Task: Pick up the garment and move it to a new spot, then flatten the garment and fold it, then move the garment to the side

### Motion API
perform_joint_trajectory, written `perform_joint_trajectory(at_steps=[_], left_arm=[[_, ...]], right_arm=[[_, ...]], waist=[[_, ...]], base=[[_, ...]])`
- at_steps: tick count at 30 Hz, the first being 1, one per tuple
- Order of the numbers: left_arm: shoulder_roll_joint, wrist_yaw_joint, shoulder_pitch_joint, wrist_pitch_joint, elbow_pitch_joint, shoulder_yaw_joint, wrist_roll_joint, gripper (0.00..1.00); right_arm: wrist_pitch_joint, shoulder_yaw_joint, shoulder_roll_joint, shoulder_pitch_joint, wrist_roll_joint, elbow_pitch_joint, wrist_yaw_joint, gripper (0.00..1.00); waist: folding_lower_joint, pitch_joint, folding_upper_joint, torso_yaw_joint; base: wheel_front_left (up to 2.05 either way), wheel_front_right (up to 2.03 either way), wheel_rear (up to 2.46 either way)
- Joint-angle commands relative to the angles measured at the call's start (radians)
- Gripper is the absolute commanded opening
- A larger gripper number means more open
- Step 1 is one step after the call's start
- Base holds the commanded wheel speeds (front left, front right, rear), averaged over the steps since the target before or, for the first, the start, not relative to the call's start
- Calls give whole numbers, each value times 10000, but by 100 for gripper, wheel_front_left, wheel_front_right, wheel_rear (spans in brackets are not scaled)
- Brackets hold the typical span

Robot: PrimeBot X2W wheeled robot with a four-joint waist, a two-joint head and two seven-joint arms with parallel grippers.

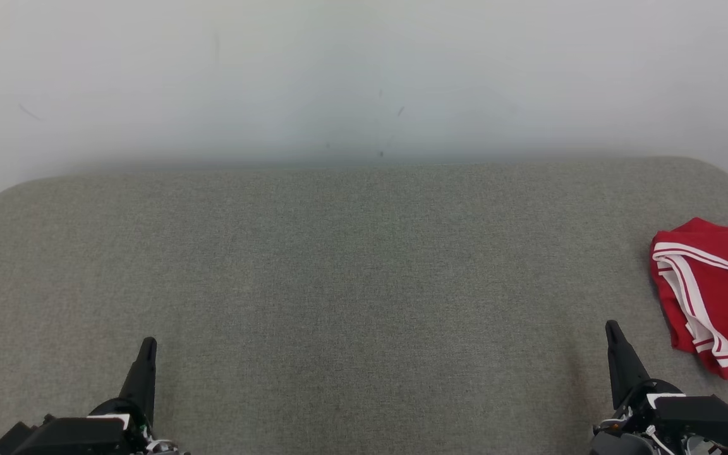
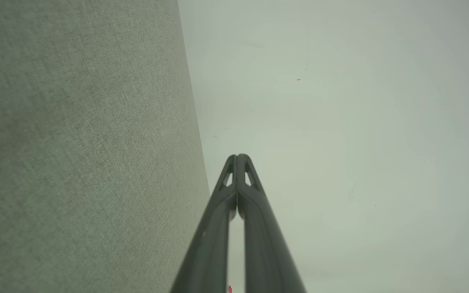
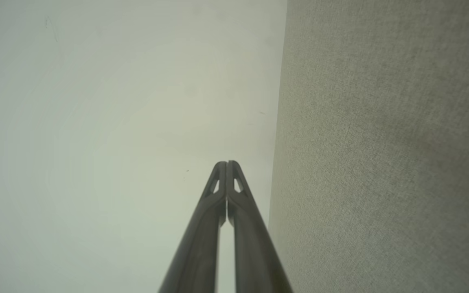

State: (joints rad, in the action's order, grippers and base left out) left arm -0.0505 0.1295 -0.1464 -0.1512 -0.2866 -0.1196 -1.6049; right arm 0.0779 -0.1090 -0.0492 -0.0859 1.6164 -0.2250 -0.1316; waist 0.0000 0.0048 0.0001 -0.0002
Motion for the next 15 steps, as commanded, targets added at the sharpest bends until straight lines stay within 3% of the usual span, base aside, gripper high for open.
perform_joint_trajectory(at_steps=[1, 15], left_arm=[[6, 21, -76, 6, 6, -23, -54, 0], [6, 21, -75, 7, 10, -22, -55, 0]], right_arm=[[5, 23, -20, -73, -7, -3, 17, 0], [5, 24, -20, -73, -6, -3, 17, 0]], waist=[[0, 0, -1, 0], [0, 0, -1, 0]], base=[[0, 0, 0], [0, 0, 0]])
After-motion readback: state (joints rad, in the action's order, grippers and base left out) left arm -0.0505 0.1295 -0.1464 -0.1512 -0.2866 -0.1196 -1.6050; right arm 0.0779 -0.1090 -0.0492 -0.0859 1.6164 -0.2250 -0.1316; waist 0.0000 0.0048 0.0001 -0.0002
